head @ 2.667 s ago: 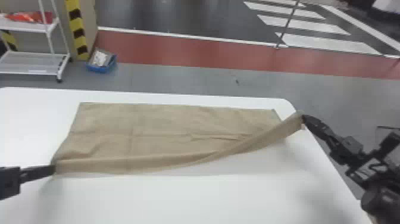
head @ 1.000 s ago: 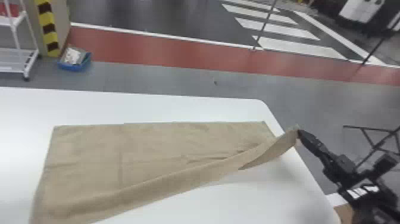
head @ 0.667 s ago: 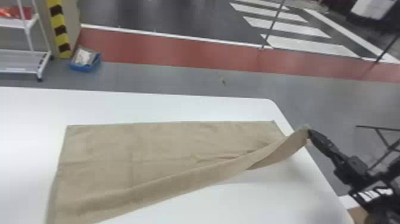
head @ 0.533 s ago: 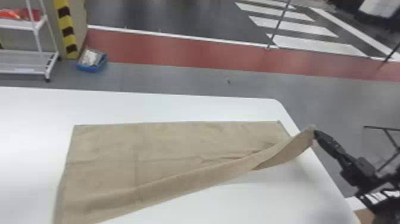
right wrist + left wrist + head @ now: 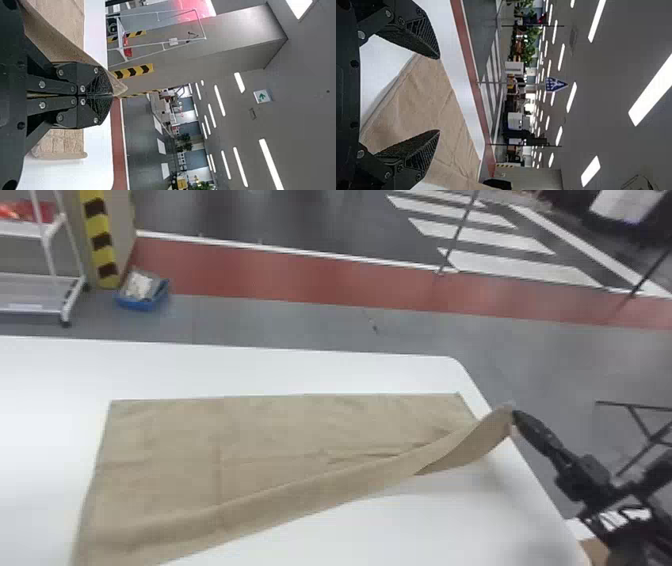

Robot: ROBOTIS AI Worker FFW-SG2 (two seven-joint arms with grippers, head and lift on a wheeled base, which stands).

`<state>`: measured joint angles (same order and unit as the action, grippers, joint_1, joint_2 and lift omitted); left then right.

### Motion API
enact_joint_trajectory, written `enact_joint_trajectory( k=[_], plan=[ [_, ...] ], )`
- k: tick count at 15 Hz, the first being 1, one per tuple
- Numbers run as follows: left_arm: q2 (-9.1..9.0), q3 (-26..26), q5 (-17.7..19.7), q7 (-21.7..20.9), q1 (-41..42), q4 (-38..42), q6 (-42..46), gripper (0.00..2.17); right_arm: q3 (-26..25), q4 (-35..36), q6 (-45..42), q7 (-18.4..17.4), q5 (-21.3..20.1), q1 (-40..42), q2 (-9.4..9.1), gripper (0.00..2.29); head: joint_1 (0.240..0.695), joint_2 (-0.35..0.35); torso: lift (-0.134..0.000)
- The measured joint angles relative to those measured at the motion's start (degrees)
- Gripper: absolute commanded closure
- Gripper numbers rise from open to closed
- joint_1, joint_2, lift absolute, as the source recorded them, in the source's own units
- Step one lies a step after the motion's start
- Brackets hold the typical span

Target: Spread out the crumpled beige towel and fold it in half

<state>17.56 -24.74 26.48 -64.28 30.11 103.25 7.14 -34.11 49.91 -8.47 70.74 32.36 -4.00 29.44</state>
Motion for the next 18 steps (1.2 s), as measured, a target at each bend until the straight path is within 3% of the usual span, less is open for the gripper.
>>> enact_joint_trajectory(
  k=[4, 10, 17, 18],
  plan=[
    [0.20, 2.4, -5.2, 1.2, 4.6, 5.3, -1.0, 0.27, 0.0, 0.0, 0.0, 0.0, 0.1, -0.2, 0.00, 1.57, 0.695, -0.350, -0.124],
    [-0.01, 8.0, -14.5, 14.4, 7.1, 16.7, -17.3, 0.28, -0.6, -0.4, 0.0, 0.1, 0.4, 0.1, 0.00, 1.57, 0.695, -0.350, -0.124],
    [0.50, 12.1, -22.2, 17.4, 7.5, 17.9, -19.3, 0.34, -1.6, -0.9, 0.0, 0.2, 0.7, 0.5, 0.16, 1.57, 0.695, -0.350, -0.124],
    [1.17, 13.1, -23.1, 18.7, 7.5, 17.2, -18.8, 0.47, -1.6, -0.9, 0.0, 0.2, 0.8, 0.5, 0.14, 1.57, 0.695, -0.350, -0.124]
  ],
)
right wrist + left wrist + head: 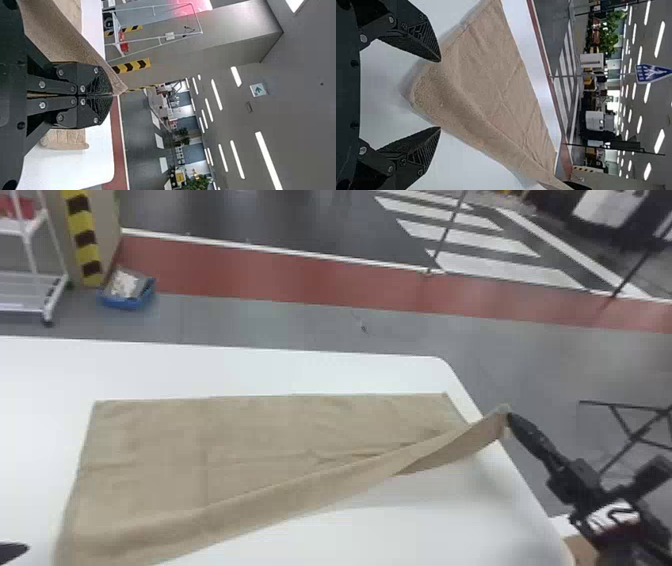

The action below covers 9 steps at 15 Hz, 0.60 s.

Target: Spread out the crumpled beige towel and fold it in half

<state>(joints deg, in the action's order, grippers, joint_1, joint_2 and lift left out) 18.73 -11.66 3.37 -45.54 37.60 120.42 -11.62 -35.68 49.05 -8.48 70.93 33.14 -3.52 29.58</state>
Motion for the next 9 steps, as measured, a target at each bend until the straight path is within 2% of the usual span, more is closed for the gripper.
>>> enact_joint_trajectory(
  k=[3, 9],
  plan=[
    [1.38, 1.7, -1.3, 1.8, -0.3, -2.0, 1.2, 0.52, 0.0, 0.1, 0.0, 0.1, 0.4, 0.0, -0.02, 1.57, 0.695, -0.350, -0.124],
    [1.66, 3.5, -2.6, 2.2, -1.5, -3.6, 0.3, 0.52, -0.7, 0.1, 0.0, 0.3, 0.8, 0.2, 0.21, 1.57, 0.695, -0.350, -0.124]
  ],
)
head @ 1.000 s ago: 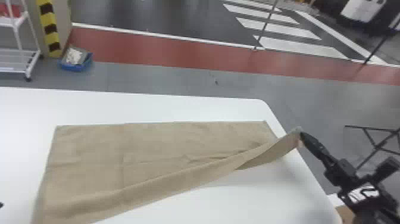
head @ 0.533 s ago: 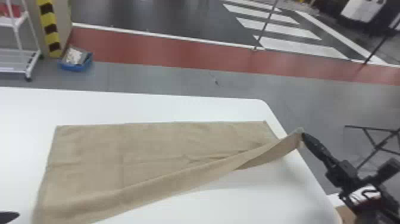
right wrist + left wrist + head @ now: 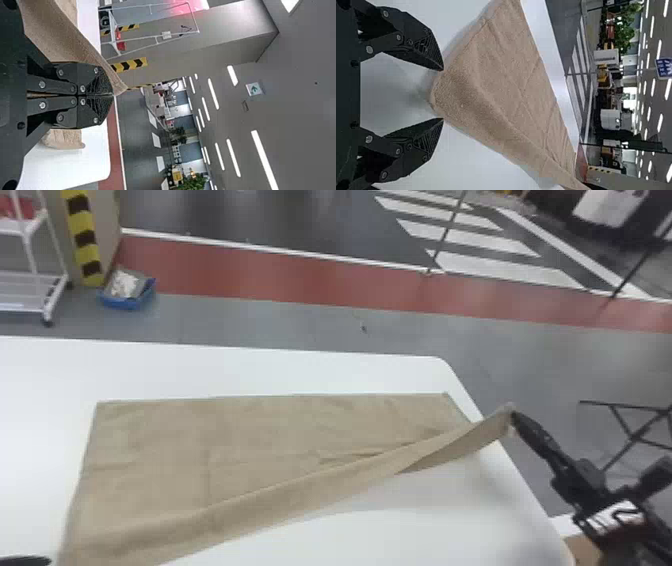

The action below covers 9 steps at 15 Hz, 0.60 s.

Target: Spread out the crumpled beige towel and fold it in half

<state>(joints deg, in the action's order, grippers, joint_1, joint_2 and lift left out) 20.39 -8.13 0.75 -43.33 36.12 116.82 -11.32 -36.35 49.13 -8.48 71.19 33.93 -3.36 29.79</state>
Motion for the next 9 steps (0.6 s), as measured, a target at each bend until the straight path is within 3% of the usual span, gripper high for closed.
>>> enact_joint_trajectory(
  k=[6, 7, 9],
  plan=[
    [0.18, 1.0, -0.7, 0.1, -0.4, -0.6, 0.0, 0.53, 0.0, 0.0, 0.0, -0.1, -0.1, -0.1, 0.14, 1.57, 0.695, -0.350, -0.124],
    [0.18, 1.1, -0.6, 0.1, -0.4, -0.5, 0.0, 0.72, 0.0, 0.0, 0.0, -0.2, -0.2, -0.2, 0.14, 1.57, 0.695, -0.350, -0.124],
    [0.18, 1.4, -0.5, 0.5, -0.5, -0.4, 0.1, 0.73, 0.0, 0.0, 0.0, -0.2, -0.2, -0.3, 0.12, 1.57, 0.695, -0.350, -0.124]
  ],
)
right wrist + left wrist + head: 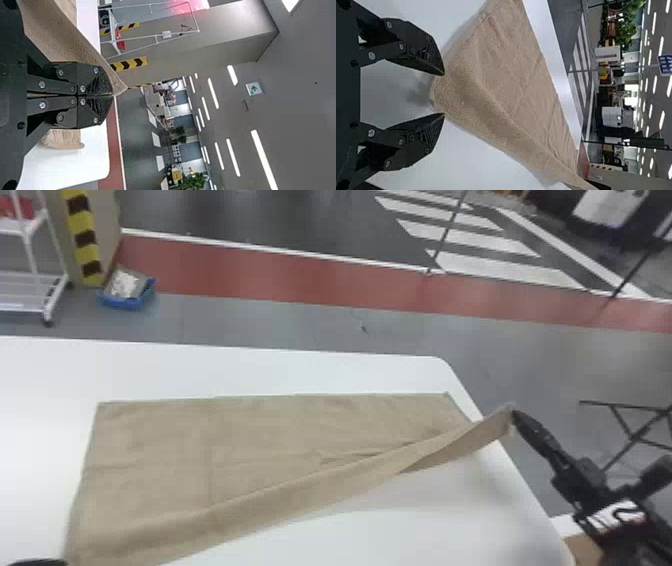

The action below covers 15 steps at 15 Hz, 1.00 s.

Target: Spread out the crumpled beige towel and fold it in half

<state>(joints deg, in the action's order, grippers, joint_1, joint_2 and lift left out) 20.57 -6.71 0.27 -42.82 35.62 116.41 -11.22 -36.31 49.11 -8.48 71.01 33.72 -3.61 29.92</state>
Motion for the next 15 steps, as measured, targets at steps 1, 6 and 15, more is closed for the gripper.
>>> enact_joint_trajectory(
  k=[1, 6, 15],
  plan=[
    [0.00, 0.1, 0.0, 0.0, 0.0, 0.0, 0.0, 0.73, 0.1, 0.0, 0.0, 0.0, -0.1, -0.1, -0.01, 1.57, 0.695, -0.350, -0.124],
    [0.12, 0.2, -0.7, -0.1, -0.3, 0.0, -0.7, 0.73, 0.0, 0.0, 1.4, 0.0, 0.2, -0.5, -0.03, 1.57, 0.695, -0.350, -0.124],
    [0.25, 0.2, -1.5, 0.2, -0.4, 0.9, -4.0, 1.62, -0.1, 0.4, 2.2, -0.1, 0.6, -0.5, -0.03, 1.57, 0.695, -0.350, -0.124]
  ],
)
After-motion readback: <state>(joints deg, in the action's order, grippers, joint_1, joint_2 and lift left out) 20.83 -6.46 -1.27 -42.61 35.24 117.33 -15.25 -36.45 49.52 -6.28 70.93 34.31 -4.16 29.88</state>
